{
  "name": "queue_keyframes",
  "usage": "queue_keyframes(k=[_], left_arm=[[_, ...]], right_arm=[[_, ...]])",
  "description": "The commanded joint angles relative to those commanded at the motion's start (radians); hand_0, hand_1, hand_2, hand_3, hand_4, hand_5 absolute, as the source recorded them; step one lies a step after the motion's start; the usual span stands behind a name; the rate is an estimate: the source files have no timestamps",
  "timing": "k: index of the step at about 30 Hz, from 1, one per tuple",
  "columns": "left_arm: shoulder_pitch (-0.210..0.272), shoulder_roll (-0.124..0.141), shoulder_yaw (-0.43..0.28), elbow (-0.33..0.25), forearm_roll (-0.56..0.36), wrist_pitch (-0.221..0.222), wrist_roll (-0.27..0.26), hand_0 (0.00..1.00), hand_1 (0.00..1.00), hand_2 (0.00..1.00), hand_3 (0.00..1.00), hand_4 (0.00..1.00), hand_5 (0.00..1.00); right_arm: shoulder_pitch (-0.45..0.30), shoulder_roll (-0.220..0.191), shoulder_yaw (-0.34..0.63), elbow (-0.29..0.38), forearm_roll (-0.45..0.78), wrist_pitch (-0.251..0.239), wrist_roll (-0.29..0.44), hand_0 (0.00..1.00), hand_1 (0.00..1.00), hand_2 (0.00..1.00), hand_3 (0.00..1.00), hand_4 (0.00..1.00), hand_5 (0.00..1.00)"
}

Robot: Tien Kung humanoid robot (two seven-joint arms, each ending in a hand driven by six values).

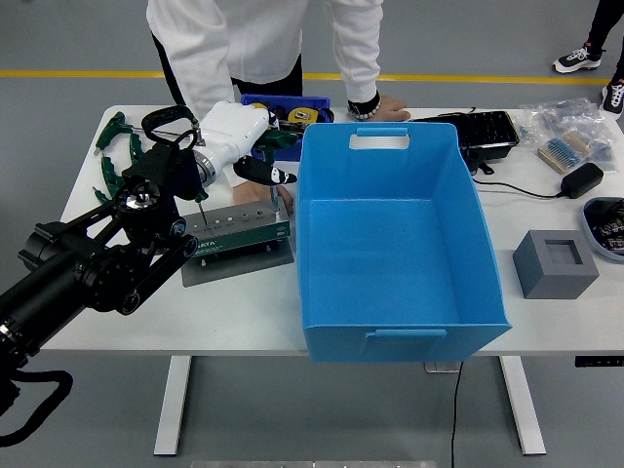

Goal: Lift tool from toolbox,place it in box,lift tool from toolbox,place it in box

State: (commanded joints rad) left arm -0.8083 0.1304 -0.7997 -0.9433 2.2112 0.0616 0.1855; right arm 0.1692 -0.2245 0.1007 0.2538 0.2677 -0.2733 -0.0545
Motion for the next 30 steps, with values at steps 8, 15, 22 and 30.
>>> queue_keyframes(k=[8, 15, 22, 30], left_arm=[[-0.001, -0.002, 0.006, 0.009, -0.019, 0.011, 0.041, 0.312, 0.212, 0.247, 0.398, 0.998, 0.68], [-0.001, -0.002, 0.014, 0.027, -0.081, 0.011, 0.052, 0.249, 0.155, 0.206, 0.332, 0.998, 0.694], [-0.005, -0.01, 0.032, 0.039, -0.153, 0.045, 0.057, 0.199, 0.109, 0.16, 0.273, 0.998, 0.752], [-0.016, -0.019, 0.047, 0.066, -0.18, 0.101, 0.051, 0.136, 0.022, 0.065, 0.133, 0.998, 0.767]], right_arm=[[0.0, 0.0, 0.001, 0.0, -0.002, -0.001, 0.0, 0.723, 0.699, 0.747, 0.562, 0.795, 0.714], [0.0, -0.001, 0.0, 0.0, 0.001, -0.001, 0.001, 0.723, 0.699, 0.746, 0.562, 0.795, 0.713], [0.002, -0.002, 0.0, 0.0, 0.0, 0.0, 0.002, 0.723, 0.699, 0.746, 0.562, 0.795, 0.712], [0.002, -0.002, 0.002, 0.0, -0.004, -0.001, 0.002, 0.723, 0.698, 0.744, 0.561, 0.794, 0.712]])
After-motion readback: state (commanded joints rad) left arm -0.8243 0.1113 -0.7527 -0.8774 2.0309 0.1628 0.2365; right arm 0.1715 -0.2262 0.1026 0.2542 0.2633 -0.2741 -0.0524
